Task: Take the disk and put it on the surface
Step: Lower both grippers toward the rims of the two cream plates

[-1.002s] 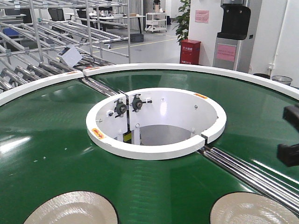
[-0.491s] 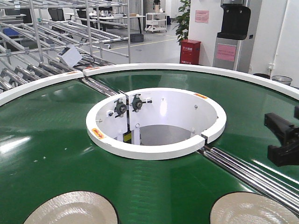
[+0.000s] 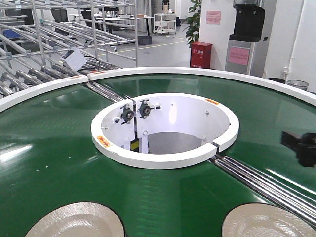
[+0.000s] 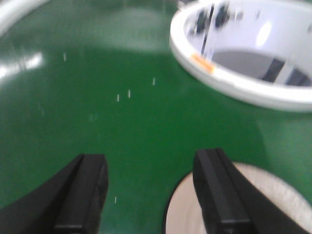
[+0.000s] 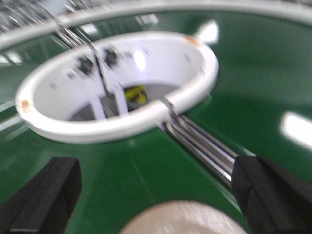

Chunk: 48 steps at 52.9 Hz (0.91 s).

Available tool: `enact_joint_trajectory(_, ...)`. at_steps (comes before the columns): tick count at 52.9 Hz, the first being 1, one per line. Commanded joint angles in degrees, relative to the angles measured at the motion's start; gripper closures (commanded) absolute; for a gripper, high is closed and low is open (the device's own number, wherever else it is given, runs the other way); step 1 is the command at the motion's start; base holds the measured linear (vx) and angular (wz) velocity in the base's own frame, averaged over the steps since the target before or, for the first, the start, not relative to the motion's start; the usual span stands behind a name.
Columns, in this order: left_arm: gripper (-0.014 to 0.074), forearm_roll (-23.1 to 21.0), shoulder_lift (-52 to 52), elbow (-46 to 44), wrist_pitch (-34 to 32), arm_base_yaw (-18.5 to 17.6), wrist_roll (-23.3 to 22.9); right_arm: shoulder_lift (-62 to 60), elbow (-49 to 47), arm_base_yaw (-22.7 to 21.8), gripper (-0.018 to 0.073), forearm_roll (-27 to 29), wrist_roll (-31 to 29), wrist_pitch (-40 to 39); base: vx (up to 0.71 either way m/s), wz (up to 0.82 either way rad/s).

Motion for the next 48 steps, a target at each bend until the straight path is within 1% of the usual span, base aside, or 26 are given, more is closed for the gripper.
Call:
enact_joint_trajectory(1,0.0097,-1.05,3.19,-3.26,1.62,-0.37,2.37,2.55,-4.29,-5.71,-0.0078,1.73,0.45,2.67,0.0,0.0)
enact_joint_trajectory(3,0.0097,-2.69,5.37,-3.51,2.16,-0.37,3.38,3.74,-4.72,-7.5,-0.0069,2.43,0.53,3.14,0.0,0.0)
enact_joint_trajectory(6,0.0097,-6.87,7.83,-3.49,2.24,-0.37,5.61,5.68,-4.75,-9.85,-0.0059,3.9,0.47,2.97,0.0,0.0)
enact_joint_trajectory(9,0.0099,-12.76,11.41,-3.49,2.24,-0.37,10.08,7.96,-4.75,-11.6,-0.005,6.2,-0.44,3.14,0.0,0.0)
enact_joint_trajectory(11,0.0106,-19.34,13.93,-3.49,2.46,-0.37,13.85,10.2,-4.75,-12.64,-0.0044,8.1,-1.64,3.55,0.0,0.0)
enact_joint_trajectory(12,0.0107,-21.3,14.79,-3.49,2.64,-0.37,15.24,10.9,-4.75,-13.15,-0.0042,8.72,-2.22,3.71,0.0,0.0)
enact_joint_trajectory(13,0.011,-24.22,16.49,-3.49,2.9,-0.37,18.15,11.96,-4.75,-13.5,-0.0041,9.77,-3.24,4.03,0.0,0.0)
enact_joint_trajectory(14,0.0113,-26.17,17.33,-3.49,3.16,-0.37,19.62,12.67,-4.75,-13.99,-0.0041,10.82,-4.36,4.52,0.0,0.0)
enact_joint_trajectory(17,0.0117,-34.03,20.93,-3.49,4.51,-0.32,25.96,15.63,-4.75,-15.3,-0.0039,13.94,-7.93,6.13,0.0,0.0)
enact_joint_trajectory(18,0.0117,-35.94,21.65,-3.49,5.11,-0.18,27.18,16.73,-4.75,-15.81,-0.0039,15.26,-9.25,6.66,0.0,0.0)
enact_joint_trajectory(19,0.0117,-37.05,22.67,-3.49,5.52,-0.03,28.87,17.82,-4.75,-16.36,-0.0039,16.58,-10.45,7.39,0.0,0.0)
enact_joint_trajectory(21,0.0117,-39.52,24.19,-3.49,6.87,0.77,30.78,19.96,-4.75,-17.53,-0.0038,18.95,-12.76,8.71,0.0,0.0)
enact_joint_trajectory(25,0.0118,-40.64,26.27,-3.49,8.2,3.24,32.85,23.11,-4.75,-19.54,-0.0035,25.23,-17.0,10.62,0.0,0.0)
enact_joint_trajectory(31,0.0117,-40.33,26.59,-3.49,7.94,8.56,33.12,26.44,-4.75,-22.73,-0.0035,34.95,-24.26,12.62,0.0,0.0)
enact_joint_trajectory(37,0.0117,-40.41,27.48,-3.49,9.5,13.54,34.97,27.9,-4.75,-24.55,-0.0035,41.29,-28.76,12.34,0.0,0.0)
enact_joint_trajectory(40,0.0117,-40.92,28.92,-3.49,10.63,14.33,35.08,28.47,-4.75,-25.04,-0.0035,43.52,-30.2,11.9,0.0,0.0)
enact_joint_trajectory(43,0.0117,-41.34,30.8,-3.49,10.87,14.36,36.34,28.82,-4.75,-25.23,-0.0035,44.34,-31.13,11.61,0.0,0.0)
enact_joint_trajectory(46,0.0117,-42.73,32.67,-3.49,11.14,14.28,38.37,28.96,-4.75,-25.35,-0.0035,44.73,-31.69,11.46,0.0,0.0)
enact_joint_trajectory(48,0.0117,-44.64,34.02,-3.49,11.45,14.28,40.19,29.02,-4.75,-25.35,-0.0035,44.73,-31.82,11.3,0.0,0.0)
